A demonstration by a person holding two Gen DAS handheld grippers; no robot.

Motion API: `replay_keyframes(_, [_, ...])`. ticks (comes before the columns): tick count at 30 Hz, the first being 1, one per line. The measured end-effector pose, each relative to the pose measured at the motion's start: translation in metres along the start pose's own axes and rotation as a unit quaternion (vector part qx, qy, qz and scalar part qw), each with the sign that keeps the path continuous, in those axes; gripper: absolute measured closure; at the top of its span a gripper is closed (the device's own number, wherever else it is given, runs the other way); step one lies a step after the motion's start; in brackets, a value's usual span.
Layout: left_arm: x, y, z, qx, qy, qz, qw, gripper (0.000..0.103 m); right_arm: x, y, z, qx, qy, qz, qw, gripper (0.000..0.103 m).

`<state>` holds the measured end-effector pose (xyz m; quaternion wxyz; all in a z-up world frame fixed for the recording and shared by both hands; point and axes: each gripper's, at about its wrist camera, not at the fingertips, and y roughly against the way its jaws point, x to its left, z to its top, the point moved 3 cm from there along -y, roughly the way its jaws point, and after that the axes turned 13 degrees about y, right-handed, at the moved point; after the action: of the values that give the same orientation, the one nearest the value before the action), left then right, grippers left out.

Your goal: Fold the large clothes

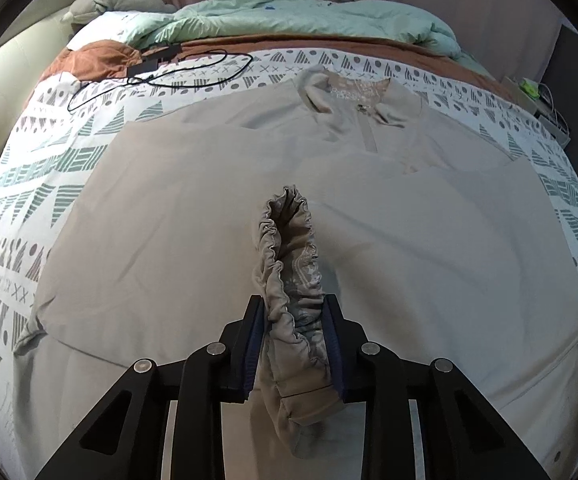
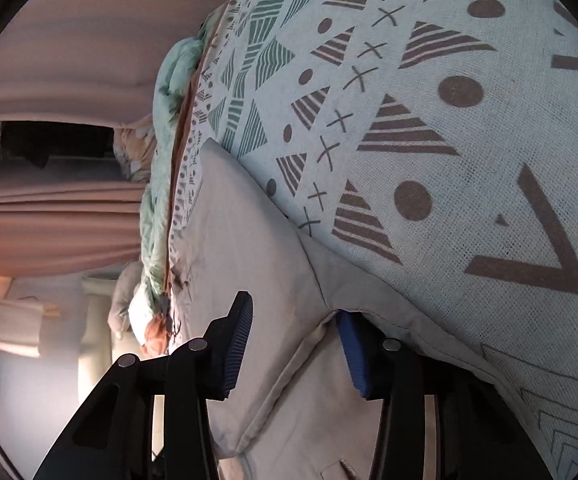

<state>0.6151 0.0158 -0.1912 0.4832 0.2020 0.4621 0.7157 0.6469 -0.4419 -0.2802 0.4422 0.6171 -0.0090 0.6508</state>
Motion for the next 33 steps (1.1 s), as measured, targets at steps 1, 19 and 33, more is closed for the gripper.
replay_keyframes(1, [-0.004, 0.000, 0.004, -0.002, -0.005, -0.005, 1.0000, 0.076, 0.000, 0.001, 0.000, -0.001, -0.001, -0.001, 1.000, 0.061])
replay_keyframes(19, [0.036, -0.014, 0.037, 0.012, 0.039, 0.001, 0.9992, 0.080, 0.008, -0.006, -0.001, 0.028, 0.000, 0.015, 0.999, 0.046])
replay_keyframes(33, [0.057, -0.006, 0.010, 0.034, 0.046, -0.024, 0.9981, 0.039, 0.016, -0.008, -0.010, 0.039, 0.020, 0.012, 0.999, 0.046])
